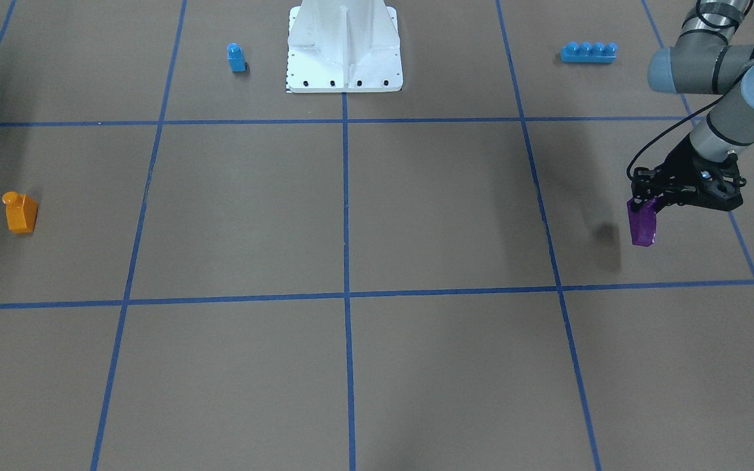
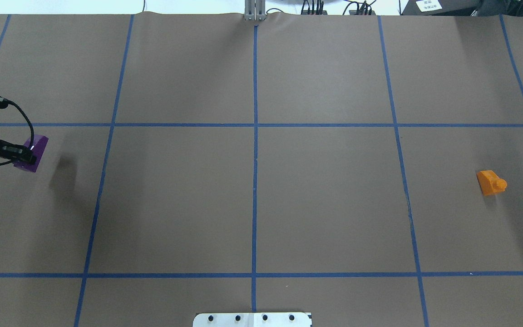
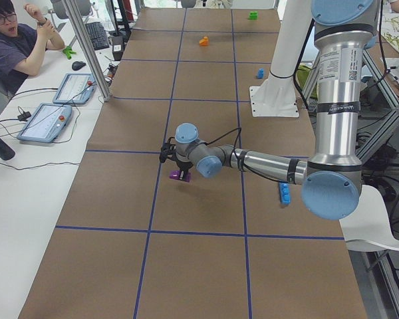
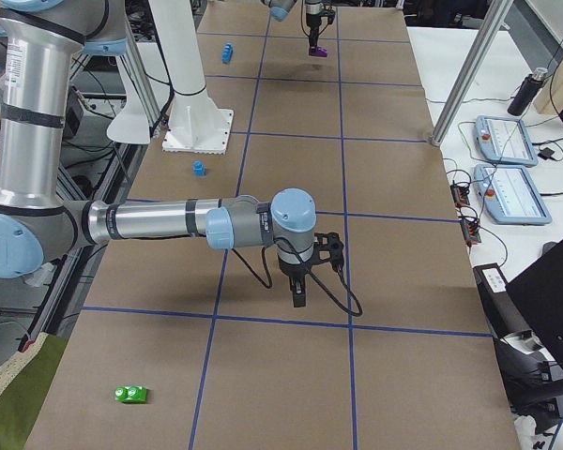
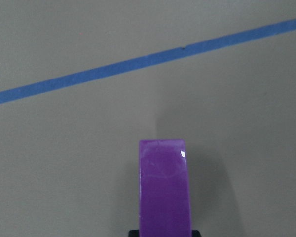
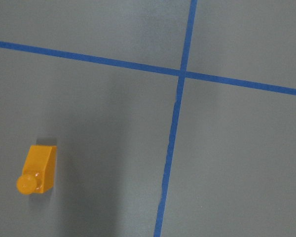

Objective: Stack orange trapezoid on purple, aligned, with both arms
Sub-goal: 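Carry the purple block with the left gripper to the table center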

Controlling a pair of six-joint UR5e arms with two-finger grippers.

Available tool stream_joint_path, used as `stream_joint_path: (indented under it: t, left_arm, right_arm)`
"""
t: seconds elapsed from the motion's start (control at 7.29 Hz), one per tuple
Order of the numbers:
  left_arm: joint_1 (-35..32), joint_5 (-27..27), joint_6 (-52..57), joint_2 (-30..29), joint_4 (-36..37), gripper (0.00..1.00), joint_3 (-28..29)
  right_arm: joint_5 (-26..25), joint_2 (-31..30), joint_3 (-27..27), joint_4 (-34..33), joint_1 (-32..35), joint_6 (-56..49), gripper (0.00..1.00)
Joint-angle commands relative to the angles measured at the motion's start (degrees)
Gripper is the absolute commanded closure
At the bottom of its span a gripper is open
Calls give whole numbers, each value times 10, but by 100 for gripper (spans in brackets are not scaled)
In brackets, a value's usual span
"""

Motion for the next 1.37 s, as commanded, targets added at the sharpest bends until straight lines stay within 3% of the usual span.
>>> stream_joint_path:
  t: [0.0, 0.14, 0.27, 0.41, 0.55, 0.82, 0.96, 1.24]
  left_arm:
    - [13, 7, -111, -64, 160, 100, -111]
    - [72, 51, -176, -116, 227, 100, -143]
    - [158, 133, -250, -195, 286, 100, -139]
    - [238, 181, -268, -276, 370, 100, -127]
    - [258, 186, -269, -365, 427, 100, -88]
    - [289, 185, -268, -491, 431, 100, 50]
    - [289, 184, -271, -538, 393, 100, 125]
    - [289, 182, -277, -546, 280, 100, 208]
  right_arm:
    - [0, 0, 1, 0, 0, 0, 0]
    - [0, 0, 1, 0, 0, 0, 0]
    - [0, 0, 1, 0, 0, 0, 0]
    - [0, 0, 0, 0, 0, 0, 0]
    - [-1, 1, -1, 0, 0, -1, 0]
    - [-2, 1, -1, 0, 0, 0, 0]
    - [-1, 1, -1, 0, 0, 0, 0]
    - [-2, 1, -2, 0, 0, 0, 0]
